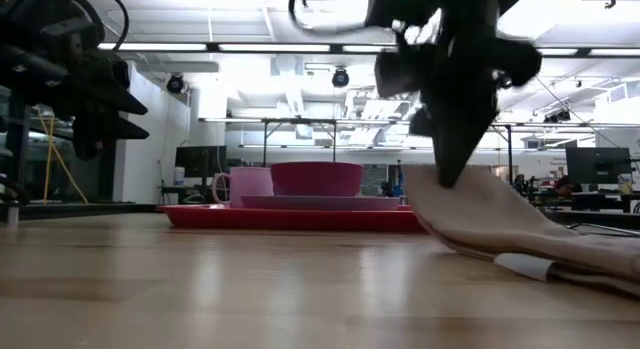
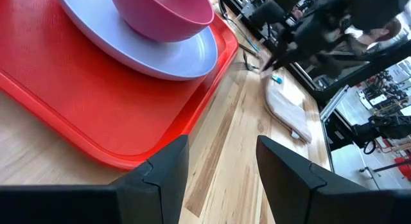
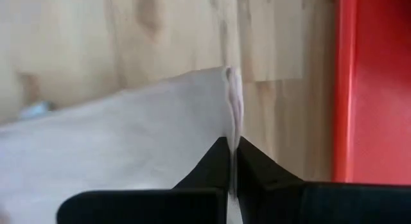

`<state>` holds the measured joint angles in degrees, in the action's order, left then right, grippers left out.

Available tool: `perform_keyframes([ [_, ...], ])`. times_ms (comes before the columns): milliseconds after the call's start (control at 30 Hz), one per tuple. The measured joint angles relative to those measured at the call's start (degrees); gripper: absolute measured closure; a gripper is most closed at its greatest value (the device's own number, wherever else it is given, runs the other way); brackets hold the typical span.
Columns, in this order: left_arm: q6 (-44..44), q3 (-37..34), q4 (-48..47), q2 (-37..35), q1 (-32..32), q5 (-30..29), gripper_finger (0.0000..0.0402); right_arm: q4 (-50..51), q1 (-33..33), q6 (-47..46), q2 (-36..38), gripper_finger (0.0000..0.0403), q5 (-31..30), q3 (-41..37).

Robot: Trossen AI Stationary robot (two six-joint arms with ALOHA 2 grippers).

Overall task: Set up tray
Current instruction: Put the napkin on the tray

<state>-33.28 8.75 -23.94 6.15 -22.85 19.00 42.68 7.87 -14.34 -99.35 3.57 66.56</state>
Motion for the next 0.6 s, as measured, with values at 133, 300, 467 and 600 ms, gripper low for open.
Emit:
perform_keyframes([
  [133, 0.0, 0.0, -0.02, -0.01, 0.0, -0.09, 0.019, 0.91, 0.9, -2.6, 1.79, 0.0402, -1.62, 0.12],
  [300, 0.26, 0.0, -0.01, -0.02, 0.0, -0.1, 0.019, 1.2, 1.29, -5.29, 3.84, 0.0402, -4.51, 0.14],
  [467, 0.31, 0.0, -0.02, 0.0, 0.0, -0.11, 0.019, 2.23, 1.19, -6.67, 4.36, 0.0402, -6.78, 0.14],
  [600, 0.44, 0.0, 0.0, 0.0, -0.02, -0.11, 0.019, 2.28, 1.14, -8.26, 4.44, 0.0402, -8.32, 0.14],
])
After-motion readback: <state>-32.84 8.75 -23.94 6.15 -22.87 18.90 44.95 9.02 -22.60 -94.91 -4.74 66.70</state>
